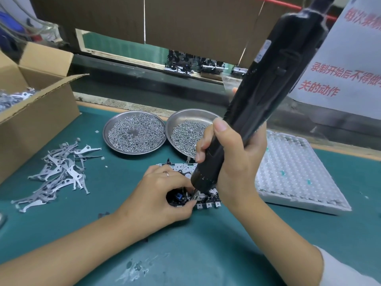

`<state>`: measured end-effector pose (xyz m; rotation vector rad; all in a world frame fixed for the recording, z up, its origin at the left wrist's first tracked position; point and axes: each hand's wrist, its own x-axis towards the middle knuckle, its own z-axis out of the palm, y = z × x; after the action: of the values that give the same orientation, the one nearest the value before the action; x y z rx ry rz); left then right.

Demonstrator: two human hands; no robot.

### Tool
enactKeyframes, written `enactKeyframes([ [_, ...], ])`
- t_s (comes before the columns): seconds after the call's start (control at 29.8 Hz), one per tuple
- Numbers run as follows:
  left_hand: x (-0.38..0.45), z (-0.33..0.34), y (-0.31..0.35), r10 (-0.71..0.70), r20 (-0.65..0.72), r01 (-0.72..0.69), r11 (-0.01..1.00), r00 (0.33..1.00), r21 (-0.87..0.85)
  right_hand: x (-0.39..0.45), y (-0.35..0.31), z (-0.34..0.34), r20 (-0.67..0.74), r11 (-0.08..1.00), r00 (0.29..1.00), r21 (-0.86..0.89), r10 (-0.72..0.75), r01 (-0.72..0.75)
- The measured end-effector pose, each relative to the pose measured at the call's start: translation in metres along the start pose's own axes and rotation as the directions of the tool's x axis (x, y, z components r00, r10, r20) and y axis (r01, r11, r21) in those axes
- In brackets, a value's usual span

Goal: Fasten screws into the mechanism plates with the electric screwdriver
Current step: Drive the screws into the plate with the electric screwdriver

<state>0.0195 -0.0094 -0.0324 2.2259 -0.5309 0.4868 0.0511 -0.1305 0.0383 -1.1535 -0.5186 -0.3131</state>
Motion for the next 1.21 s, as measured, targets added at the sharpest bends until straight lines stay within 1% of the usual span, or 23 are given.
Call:
enactKeyframes([
  [0.5,-0.0001,-0.001,0.0014,-0.027,0.004,0.027,1.0,1.0,-0.012,-0.0006,0.0006,-0.0001,-0.013,1.0,1.0,0.0,0.0,0.0],
  [1.01,0.0016,-0.0017,0.0028,-0.01,-0.005,0.009,1.0,1.0,-0.017,-0.0004,-0.0008,-0.0004,-0.004,1.0,1.0,0.003,-0.011,0.011],
  [1.21,0.0006,-0.0009,0.0021,-0.011,-0.004,0.011,1.0,1.0,-0.026,-0.0024,0.0002,0.0003,-0.013,1.0,1.0,0.006,0.007,-0.007],
])
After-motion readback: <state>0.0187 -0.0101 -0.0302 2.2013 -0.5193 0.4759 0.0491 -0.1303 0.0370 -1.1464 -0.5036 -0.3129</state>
